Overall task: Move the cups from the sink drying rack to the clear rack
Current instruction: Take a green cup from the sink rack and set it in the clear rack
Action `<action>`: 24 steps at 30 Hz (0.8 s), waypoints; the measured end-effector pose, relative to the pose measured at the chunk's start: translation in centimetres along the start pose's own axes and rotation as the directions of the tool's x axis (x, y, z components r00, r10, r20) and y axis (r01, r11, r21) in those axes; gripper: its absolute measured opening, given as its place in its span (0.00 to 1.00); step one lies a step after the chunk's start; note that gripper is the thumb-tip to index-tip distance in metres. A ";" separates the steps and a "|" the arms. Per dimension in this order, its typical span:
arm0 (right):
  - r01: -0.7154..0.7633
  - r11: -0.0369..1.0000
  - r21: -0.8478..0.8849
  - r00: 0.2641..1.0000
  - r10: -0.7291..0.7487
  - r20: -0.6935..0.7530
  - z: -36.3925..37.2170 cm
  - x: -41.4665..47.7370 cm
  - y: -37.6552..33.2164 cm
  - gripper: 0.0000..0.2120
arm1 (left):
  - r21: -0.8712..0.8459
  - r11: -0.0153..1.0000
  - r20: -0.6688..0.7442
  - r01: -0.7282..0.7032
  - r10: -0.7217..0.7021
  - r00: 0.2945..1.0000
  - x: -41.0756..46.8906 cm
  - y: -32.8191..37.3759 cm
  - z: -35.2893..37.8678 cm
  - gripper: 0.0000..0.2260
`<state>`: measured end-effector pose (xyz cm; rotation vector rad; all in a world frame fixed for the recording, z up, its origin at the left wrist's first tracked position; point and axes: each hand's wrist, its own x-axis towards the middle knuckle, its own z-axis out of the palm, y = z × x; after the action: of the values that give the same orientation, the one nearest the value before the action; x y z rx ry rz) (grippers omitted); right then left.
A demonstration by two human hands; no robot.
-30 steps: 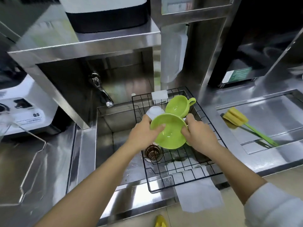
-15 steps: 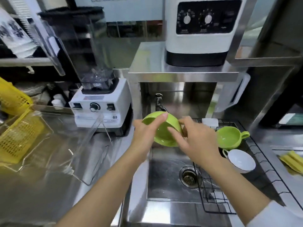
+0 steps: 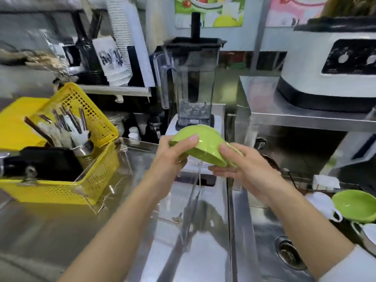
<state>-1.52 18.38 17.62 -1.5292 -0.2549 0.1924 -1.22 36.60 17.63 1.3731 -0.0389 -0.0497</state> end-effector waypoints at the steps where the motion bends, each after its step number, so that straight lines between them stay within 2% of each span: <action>1: 0.008 1.000 -0.004 1.000 -0.008 -0.010 0.7 0.7 0.2 0.30 | 0.041 0.999 0.020 0.006 -0.007 1.000 0.5 0.1 -1.4 0.26; 5: 0.055 0.984 -0.168 0.998 -0.059 -0.020 2.5 2.8 1.3 0.28 | 0.198 0.980 0.082 0.009 -0.026 0.996 1.8 0.0 -5.9 0.28; 9: 0.035 0.950 -0.311 0.999 -0.024 0.040 3.2 4.9 1.9 0.25 | 0.305 0.952 0.132 -0.021 -0.021 0.991 2.8 -0.7 -9.0 0.32; 13: 0.032 0.891 -0.454 0.996 0.009 0.088 4.2 7.1 2.8 0.36 | 0.480 0.874 0.147 -0.074 0.003 0.989 3.7 -1.5 -11.0 0.41; 16: 0.018 0.797 -0.604 0.996 0.041 0.084 4.9 8.2 3.7 0.42 | 0.557 0.826 0.133 -0.091 0.020 0.991 4.3 -2.5 -11.7 0.44; 21: -0.011 0.659 -0.752 0.992 0.102 0.076 5.1 9.4 5.3 0.44 | 0.676 0.734 0.083 -0.068 0.016 0.996 4.9 -4.4 -12.3 0.41; 24: -0.014 0.605 -0.796 0.989 0.123 0.076 5.0 9.6 6.3 0.46 | 0.743 0.668 0.082 -0.047 -0.020 0.996 5.0 -5.3 -12.5 0.45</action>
<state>6.48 26.07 11.83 -2.4433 -0.4160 0.2532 4.38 47.48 10.02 2.2094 -0.1550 -0.0845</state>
